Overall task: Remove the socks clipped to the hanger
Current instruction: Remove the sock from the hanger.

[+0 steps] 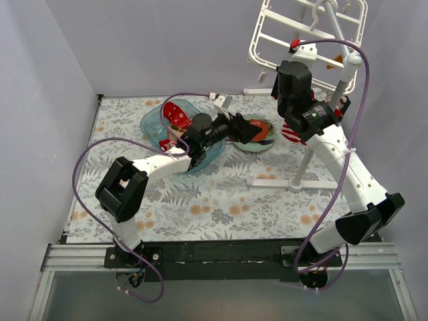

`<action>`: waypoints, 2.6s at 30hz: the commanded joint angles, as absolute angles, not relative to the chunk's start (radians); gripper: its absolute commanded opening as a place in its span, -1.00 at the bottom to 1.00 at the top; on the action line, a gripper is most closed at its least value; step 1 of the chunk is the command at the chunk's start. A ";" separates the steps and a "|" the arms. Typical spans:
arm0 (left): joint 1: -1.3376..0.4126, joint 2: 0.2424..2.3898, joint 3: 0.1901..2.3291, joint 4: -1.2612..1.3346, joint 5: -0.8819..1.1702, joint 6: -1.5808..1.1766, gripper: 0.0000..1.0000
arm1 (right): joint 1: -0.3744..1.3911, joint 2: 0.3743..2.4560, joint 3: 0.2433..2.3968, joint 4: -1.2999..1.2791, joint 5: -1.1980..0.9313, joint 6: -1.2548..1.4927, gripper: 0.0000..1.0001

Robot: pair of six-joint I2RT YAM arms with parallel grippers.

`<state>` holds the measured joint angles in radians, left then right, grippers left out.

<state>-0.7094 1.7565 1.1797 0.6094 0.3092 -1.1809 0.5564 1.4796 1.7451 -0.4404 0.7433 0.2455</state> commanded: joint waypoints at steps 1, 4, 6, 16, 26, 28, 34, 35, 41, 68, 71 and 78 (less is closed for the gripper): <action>-0.721 1.833 1.290 0.718 0.380 -1.167 0.49 | 0.561 1.482 1.796 -0.489 0.652 0.282 -0.97; -0.733 1.882 1.363 0.709 0.384 -1.180 0.51 | 0.561 1.476 1.796 -0.497 0.626 0.295 -0.97; -0.738 1.930 1.397 0.712 0.387 -1.189 0.54 | 0.561 1.473 1.798 -0.494 0.615 0.302 -0.97; -0.773 2.105 1.598 0.718 0.472 -1.206 0.55 | 0.561 1.482 1.810 -0.511 0.584 0.311 -0.97; -0.788 2.207 1.692 0.784 0.472 -1.235 0.54 | 0.561 1.485 1.835 -0.532 0.566 0.311 -0.97; -0.798 2.221 1.710 0.792 0.462 -1.226 0.54 | 0.561 1.486 1.836 -0.535 0.561 0.308 -0.97; -0.807 2.269 1.726 0.877 0.477 -1.216 0.52 | 0.561 1.485 1.833 -0.546 0.555 0.302 -0.97; -0.808 2.272 1.729 0.887 0.480 -1.216 0.53 | 0.561 1.485 1.833 -0.548 0.554 0.304 -0.97; -0.813 2.287 1.727 0.942 0.491 -1.232 0.48 | 0.561 1.493 1.853 -0.560 0.548 0.293 -0.97; -0.624 2.045 1.497 1.436 0.925 -1.946 -0.99 | 0.560 1.359 1.744 -0.423 0.437 0.206 -0.88; -0.611 2.054 1.529 1.430 0.953 -2.049 -0.99 | 0.560 1.355 1.749 -0.408 0.425 0.202 -0.85; -0.586 2.097 1.609 1.523 1.025 -2.320 -1.00 | 0.560 1.309 1.697 -0.345 0.362 0.212 -0.42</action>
